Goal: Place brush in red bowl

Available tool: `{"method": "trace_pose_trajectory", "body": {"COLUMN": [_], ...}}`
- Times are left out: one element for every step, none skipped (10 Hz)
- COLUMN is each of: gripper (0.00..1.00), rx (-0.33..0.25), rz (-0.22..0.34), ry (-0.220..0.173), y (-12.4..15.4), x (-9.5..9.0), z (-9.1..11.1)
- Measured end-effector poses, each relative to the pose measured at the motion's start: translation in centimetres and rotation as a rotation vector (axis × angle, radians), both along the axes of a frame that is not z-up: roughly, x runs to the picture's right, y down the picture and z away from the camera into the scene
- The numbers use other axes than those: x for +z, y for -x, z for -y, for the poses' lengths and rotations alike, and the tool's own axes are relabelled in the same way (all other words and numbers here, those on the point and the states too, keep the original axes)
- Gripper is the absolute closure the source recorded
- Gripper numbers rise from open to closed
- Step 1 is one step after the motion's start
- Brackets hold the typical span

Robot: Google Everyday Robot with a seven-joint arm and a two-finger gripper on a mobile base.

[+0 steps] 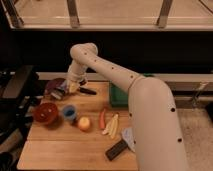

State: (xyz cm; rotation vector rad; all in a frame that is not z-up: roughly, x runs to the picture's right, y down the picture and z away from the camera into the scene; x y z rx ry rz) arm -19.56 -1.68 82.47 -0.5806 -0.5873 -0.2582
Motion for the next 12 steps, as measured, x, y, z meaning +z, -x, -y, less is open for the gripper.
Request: {"method": "trace_pose_trajectory", "body": {"gripper": [1.0,1.0,1.0,1.0,1.0,1.0,1.0,1.0,1.0,0.99,0.91,0.82], "rx": [-0.01,-0.017,-0.024,-0.031,-0.044,-0.054,-0.061,-0.063,-0.061,-0.058,-0.048,-0.041], "rz": [0.044,0.068,0.095,0.117,0.138,0.149,0.158,0.163,0.16,0.154,0.142,0.131], "ry": [-0.005,-0.01,-0.021,-0.038,-0.062,-0.082,-0.094,-0.099,-0.097,-0.094,-0.085,-0.078], "y": [1.6,2.5,3.7,5.0,6.7,8.0,8.8,9.5,9.6,9.7,9.7,9.6], "x": [0.1,0.0,-0.2,-0.4,-0.6,-0.9,-1.0,-0.9,-0.5,0.0,0.8,1.5], "z": [-0.3,-0.7,-1.2,-1.9,-2.9,-3.9,-4.7,-5.4,-6.1,-6.6,-7.1,-7.6]}}
